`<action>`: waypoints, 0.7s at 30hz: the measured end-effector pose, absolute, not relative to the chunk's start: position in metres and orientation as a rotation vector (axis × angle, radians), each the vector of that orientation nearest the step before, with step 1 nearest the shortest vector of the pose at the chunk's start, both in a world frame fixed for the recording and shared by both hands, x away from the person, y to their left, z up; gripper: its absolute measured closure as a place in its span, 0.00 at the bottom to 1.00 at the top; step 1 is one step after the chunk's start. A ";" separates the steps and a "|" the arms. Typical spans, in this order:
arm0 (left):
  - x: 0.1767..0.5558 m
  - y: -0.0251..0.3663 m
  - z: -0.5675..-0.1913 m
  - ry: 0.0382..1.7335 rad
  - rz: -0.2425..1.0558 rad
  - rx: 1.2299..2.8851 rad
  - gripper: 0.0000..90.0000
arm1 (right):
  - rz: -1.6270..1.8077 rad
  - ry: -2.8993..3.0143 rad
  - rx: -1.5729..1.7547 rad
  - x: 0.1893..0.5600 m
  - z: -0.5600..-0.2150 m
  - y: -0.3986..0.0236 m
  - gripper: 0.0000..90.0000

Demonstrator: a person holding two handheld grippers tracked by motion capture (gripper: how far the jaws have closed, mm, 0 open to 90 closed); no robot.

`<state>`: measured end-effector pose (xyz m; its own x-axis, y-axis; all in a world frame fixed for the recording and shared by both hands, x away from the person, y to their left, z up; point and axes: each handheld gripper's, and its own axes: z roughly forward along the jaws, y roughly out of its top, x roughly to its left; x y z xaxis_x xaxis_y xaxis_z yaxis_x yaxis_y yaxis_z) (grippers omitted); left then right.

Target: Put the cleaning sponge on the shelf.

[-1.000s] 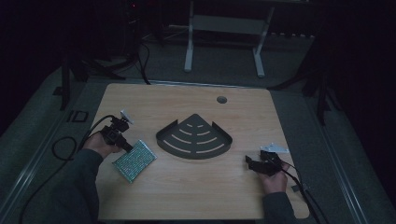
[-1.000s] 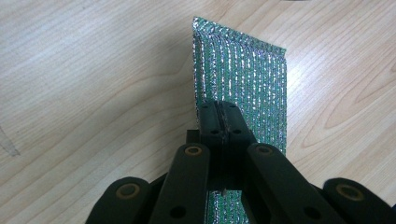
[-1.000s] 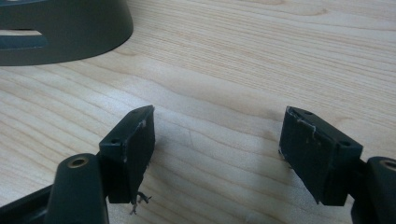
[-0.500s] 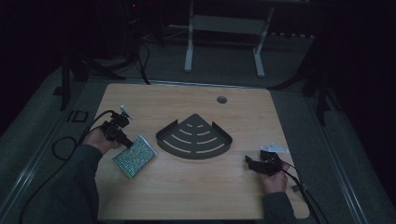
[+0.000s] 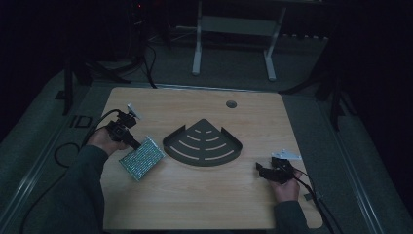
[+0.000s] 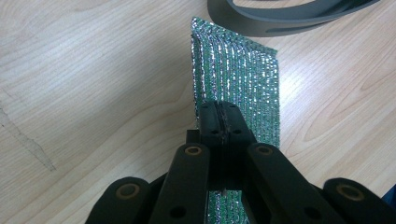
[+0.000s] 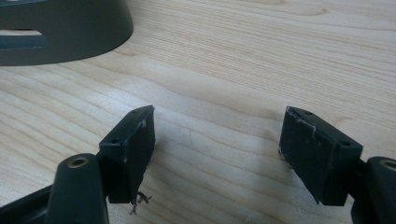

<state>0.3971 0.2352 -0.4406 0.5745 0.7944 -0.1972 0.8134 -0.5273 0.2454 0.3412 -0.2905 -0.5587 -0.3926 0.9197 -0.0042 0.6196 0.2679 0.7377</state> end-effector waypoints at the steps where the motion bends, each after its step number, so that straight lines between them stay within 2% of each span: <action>1: 0.397 0.235 -0.439 1.318 -0.084 2.499 1.00 | 0.926 2.109 1.392 0.341 -0.559 -0.290 0.29; 21: 0.407 0.226 -0.416 1.301 -0.041 2.495 1.00 | 0.926 2.109 1.391 0.341 -0.559 -0.290 0.29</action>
<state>0.4065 0.2264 -0.4157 0.5835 0.7933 -0.1740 0.8027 -0.5308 0.2720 0.3412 -0.2905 -0.5587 -0.3921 0.9199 -0.0039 0.6199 0.2673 0.7377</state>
